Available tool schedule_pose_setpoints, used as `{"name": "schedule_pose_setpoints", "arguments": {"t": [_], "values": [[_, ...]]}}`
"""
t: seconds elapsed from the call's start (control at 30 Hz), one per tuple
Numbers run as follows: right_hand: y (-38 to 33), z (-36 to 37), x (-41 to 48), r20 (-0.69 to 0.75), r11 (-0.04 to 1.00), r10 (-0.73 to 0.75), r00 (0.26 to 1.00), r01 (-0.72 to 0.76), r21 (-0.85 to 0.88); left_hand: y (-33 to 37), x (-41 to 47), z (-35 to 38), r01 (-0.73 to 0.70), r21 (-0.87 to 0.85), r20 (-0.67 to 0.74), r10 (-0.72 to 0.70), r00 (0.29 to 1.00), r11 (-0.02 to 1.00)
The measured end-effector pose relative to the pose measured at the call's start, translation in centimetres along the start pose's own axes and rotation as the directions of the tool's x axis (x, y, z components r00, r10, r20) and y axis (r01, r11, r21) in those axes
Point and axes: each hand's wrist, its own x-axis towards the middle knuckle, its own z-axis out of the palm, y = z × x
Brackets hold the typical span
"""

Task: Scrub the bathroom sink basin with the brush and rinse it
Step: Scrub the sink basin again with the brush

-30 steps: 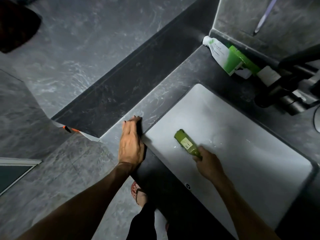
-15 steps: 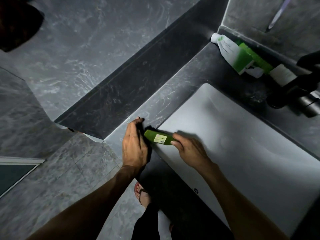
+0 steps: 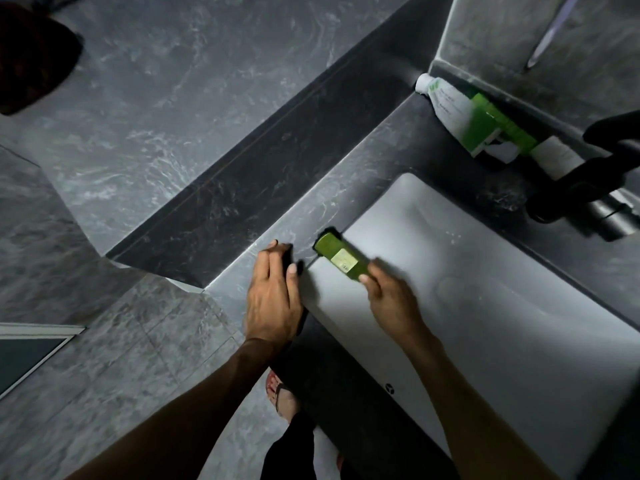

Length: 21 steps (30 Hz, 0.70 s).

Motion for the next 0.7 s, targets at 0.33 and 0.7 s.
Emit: {"name": "schedule_pose_setpoints", "arguments": {"t": [0.33, 0.7], "values": [[0.1, -0.9, 0.2, 0.012, 1.0, 0.003, 1.0, -0.003, 0.007, 0.8, 0.0, 0.4, -0.049, 0.18, 0.064, 0.037, 0.997, 0.982], [1.7, -6.6, 2.0, -0.048, 0.969, 0.188, 0.981, -0.193, -0.154, 0.4, 0.7, 0.8, -0.284, 0.392, 0.211, 0.215, 0.953, 0.875]]}}
